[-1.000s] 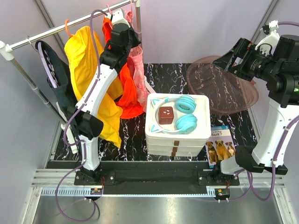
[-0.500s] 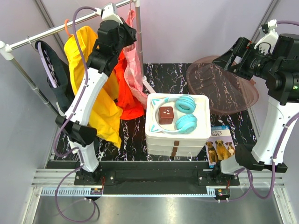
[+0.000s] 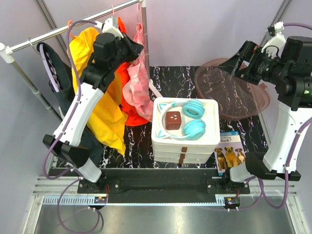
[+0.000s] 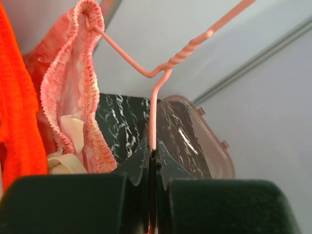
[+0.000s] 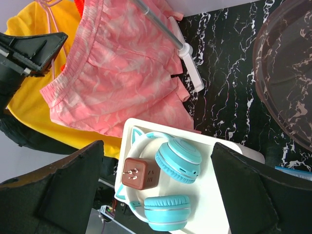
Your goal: Remove the shorts from the hanger
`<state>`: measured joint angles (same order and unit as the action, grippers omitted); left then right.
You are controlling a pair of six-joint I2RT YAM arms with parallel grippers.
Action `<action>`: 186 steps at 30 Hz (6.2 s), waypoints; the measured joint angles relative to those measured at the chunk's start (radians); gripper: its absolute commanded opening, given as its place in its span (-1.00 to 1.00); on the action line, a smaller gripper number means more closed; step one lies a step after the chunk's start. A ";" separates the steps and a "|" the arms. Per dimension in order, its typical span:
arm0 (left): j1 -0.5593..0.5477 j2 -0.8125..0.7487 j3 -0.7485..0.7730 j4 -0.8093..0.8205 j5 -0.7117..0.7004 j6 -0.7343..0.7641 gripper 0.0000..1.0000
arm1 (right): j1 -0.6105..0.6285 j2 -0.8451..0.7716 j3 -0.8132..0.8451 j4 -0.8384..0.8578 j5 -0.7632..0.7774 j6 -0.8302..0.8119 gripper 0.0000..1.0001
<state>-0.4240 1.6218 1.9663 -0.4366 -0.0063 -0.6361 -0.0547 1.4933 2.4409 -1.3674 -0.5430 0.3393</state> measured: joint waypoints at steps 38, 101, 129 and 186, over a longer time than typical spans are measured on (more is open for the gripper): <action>-0.012 -0.364 -0.338 0.057 0.557 -0.056 -1.00 | 0.369 0.325 -0.068 0.432 -0.013 0.257 0.71; 0.036 -0.326 -0.438 0.266 0.748 -0.144 -1.00 | 0.327 0.320 -0.166 0.509 0.074 0.301 -1.00; 0.036 -0.439 -0.470 0.191 0.706 0.036 -1.00 | 0.275 0.505 0.043 0.253 0.134 0.229 -1.00; 0.024 -0.759 -0.473 0.208 0.453 0.370 -1.00 | 0.402 0.520 0.289 0.753 0.561 0.277 -1.00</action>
<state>-0.4000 0.8631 1.4937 -0.2287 0.4465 -0.2657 0.3473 2.0136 2.7300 -0.6140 0.0181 0.6159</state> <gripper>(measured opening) 0.032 0.009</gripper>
